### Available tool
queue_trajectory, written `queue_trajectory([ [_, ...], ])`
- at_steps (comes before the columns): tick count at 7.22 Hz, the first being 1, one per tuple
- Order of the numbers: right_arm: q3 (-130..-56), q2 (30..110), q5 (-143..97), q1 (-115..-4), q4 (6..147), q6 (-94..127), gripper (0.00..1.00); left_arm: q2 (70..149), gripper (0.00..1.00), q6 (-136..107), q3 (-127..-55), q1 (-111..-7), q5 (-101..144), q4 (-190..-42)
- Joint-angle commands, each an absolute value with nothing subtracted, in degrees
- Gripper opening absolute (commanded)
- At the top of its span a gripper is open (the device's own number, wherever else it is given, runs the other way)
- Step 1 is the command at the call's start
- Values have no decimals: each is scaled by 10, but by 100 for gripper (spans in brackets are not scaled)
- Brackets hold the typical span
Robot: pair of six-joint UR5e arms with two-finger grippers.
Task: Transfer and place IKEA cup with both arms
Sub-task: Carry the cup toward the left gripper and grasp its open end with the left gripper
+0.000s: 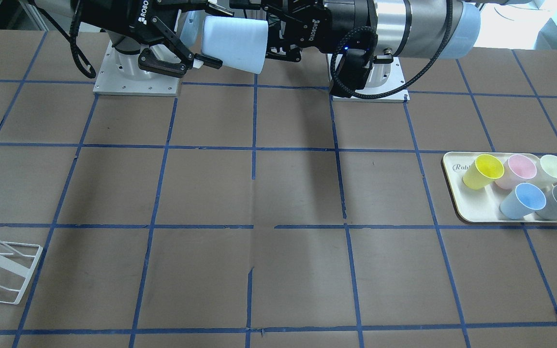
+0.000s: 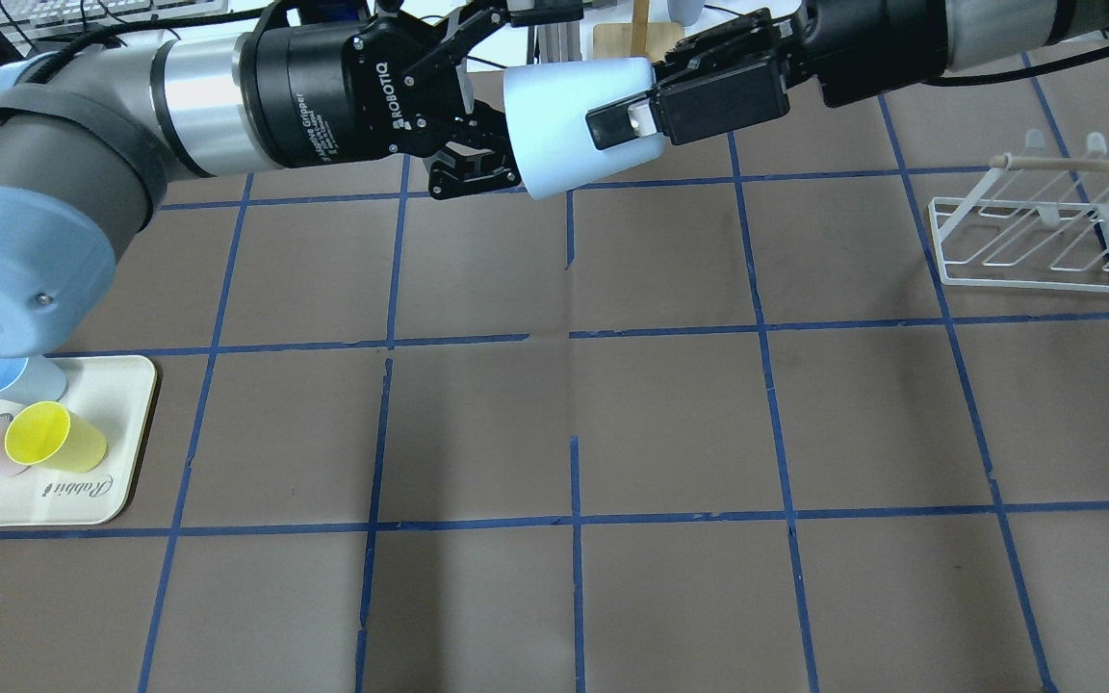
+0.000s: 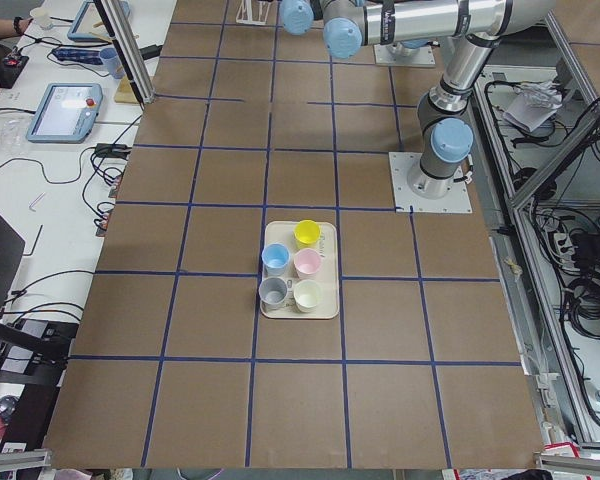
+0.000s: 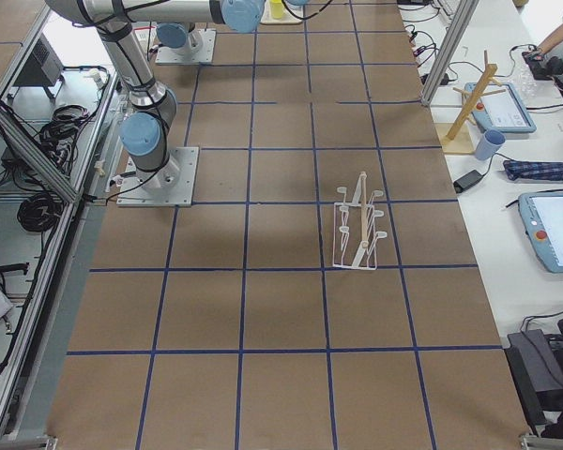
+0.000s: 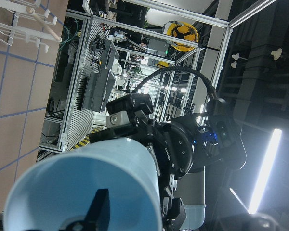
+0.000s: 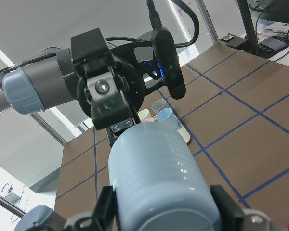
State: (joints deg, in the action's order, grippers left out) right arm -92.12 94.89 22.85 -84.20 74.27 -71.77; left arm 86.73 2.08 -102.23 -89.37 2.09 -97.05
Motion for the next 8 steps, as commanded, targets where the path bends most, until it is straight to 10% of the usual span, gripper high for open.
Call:
queue_trajectory([
  [1, -918, 948, 229, -842, 743, -716, 61, 868, 28, 1, -1020, -895, 19, -965],
  [2, -918, 948, 233, -839, 743, -715, 63, 868, 26, -1, -1020, -895, 19, -962],
  [4, -917, 958, 232, -841, 744, -694, 100, 869, 26, -7, -1017, -895, 18, -962],
  [8, -916, 962, 237, -840, 741, -693, 100, 869, 28, -69, -1025, -887, 13, -899],
])
